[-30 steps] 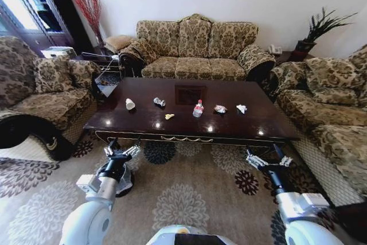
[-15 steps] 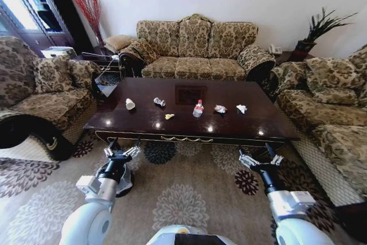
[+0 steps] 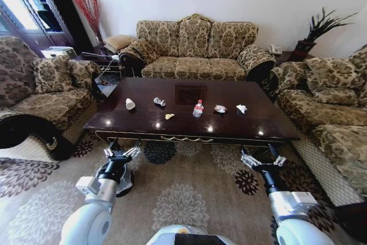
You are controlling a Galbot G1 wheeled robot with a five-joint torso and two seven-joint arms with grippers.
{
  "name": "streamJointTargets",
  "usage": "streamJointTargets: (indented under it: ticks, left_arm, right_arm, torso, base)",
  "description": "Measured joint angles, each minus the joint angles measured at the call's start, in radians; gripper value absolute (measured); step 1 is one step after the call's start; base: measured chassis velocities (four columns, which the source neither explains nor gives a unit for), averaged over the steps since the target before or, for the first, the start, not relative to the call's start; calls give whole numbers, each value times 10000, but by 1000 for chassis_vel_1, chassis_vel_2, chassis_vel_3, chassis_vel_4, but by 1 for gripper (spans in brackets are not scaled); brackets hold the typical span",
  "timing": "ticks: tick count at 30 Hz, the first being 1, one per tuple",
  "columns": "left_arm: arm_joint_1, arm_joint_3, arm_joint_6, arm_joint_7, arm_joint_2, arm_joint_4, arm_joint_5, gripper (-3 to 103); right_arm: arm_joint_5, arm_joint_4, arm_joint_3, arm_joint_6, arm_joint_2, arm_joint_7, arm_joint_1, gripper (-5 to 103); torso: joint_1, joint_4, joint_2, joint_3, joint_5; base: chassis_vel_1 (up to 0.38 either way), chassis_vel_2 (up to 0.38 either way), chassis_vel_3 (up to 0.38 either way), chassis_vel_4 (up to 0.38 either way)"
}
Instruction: Move to the front of the table and place the trash on the table into the trash bin.
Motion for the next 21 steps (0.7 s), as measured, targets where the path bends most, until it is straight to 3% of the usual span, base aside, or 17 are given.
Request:
streamJointTargets:
  ticks: [21]
  left_arm:
    - [-23,-20,-34,33,-35,-33,-3,100]
  right_arm:
    - [40,-33,97,113,40,-12,-36,100]
  torso:
    - [-1,0,0,0,0]
  base:
    - [25,-25,-25,21]
